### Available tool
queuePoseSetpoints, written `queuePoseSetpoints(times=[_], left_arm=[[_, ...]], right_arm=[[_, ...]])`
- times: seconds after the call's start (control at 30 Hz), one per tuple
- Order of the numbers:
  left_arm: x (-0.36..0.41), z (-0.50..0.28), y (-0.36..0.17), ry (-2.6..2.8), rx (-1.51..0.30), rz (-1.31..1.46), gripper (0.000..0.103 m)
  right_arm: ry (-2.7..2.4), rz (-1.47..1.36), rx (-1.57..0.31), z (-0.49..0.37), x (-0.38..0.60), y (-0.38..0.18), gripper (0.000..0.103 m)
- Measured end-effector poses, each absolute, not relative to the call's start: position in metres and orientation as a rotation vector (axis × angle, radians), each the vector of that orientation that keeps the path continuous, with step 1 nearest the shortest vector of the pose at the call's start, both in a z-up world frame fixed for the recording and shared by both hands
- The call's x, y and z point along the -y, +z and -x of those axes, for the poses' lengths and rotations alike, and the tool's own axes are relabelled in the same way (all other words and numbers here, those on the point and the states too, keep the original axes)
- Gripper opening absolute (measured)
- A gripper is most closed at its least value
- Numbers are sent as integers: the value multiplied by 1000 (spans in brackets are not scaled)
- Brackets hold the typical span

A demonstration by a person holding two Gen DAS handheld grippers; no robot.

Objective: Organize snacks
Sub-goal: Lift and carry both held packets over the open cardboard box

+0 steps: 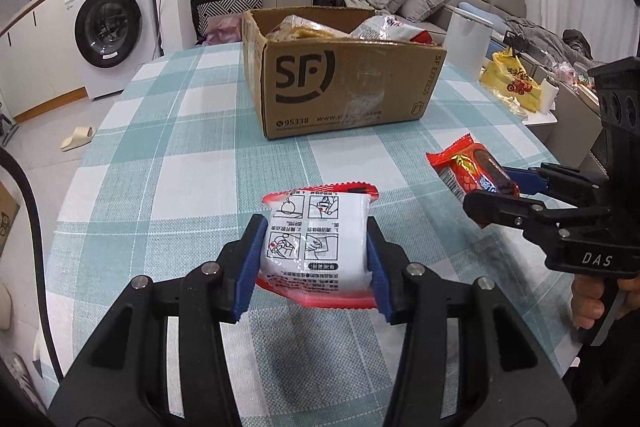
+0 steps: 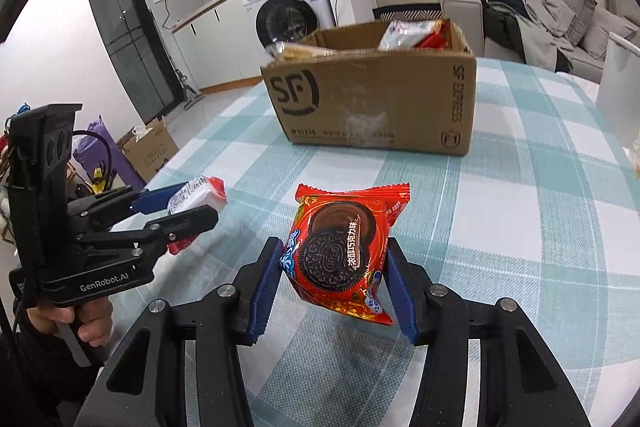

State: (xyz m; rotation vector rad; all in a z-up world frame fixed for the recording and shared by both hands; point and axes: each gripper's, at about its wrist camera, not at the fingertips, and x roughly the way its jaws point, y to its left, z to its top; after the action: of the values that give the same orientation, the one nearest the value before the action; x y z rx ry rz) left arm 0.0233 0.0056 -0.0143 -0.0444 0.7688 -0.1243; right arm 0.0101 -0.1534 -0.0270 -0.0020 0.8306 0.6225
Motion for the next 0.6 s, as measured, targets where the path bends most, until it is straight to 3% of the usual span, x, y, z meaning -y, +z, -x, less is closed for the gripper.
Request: queuePoseSetpoints(times=[0.6], left_arm=[[4,-47,27,-120,-682,35,45]], right_arm=[[610,-17,-716,-29,163,21,51]])
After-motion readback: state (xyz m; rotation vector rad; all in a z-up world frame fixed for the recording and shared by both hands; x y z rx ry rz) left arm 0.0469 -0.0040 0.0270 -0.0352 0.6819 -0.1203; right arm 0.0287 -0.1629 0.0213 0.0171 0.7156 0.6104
